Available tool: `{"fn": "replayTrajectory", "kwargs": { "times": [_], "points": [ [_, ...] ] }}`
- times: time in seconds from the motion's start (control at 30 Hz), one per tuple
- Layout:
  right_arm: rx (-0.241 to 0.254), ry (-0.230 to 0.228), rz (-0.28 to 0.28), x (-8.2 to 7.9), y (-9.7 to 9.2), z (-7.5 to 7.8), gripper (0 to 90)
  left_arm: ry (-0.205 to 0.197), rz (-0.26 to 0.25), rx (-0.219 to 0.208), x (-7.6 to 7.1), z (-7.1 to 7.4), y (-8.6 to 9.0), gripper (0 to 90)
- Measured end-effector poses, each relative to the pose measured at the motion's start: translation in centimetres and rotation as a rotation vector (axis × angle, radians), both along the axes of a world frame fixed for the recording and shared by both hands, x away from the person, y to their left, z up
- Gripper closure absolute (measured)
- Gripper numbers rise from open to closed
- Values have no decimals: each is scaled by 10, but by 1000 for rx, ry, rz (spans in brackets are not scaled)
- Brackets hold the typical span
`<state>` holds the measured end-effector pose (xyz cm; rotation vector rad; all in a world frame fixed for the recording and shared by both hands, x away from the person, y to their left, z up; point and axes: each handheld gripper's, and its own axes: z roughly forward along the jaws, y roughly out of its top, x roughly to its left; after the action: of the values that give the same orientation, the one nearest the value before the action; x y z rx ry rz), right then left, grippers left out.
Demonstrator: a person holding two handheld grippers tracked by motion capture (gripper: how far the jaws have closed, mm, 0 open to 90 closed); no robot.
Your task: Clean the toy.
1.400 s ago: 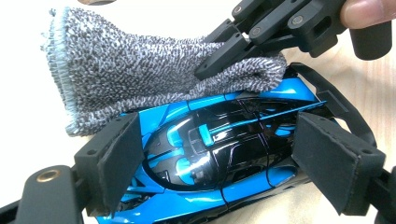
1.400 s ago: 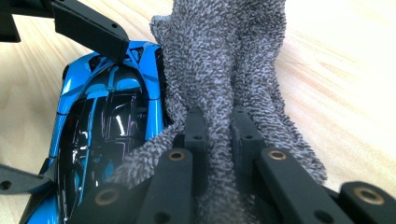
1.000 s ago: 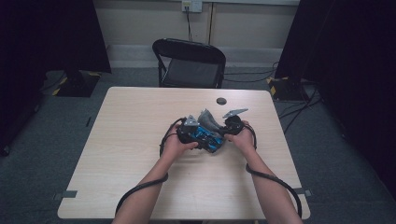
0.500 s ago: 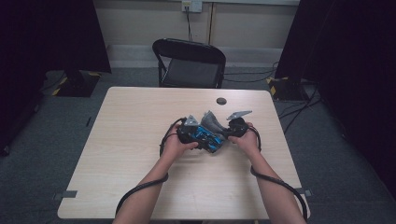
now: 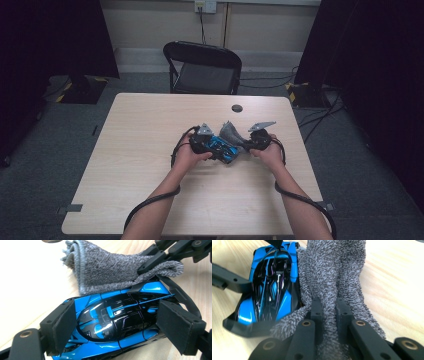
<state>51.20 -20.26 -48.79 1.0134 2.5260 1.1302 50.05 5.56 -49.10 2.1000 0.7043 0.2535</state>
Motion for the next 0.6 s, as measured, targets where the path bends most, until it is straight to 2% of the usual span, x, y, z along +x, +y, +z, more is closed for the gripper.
{"fn": "replayTrajectory", "kwargs": {
  "times": [0.6],
  "points": [
    [37,-17,4,-21,-18,-4,799,6,-1,13,0,1,-2,163]
  ]
}}
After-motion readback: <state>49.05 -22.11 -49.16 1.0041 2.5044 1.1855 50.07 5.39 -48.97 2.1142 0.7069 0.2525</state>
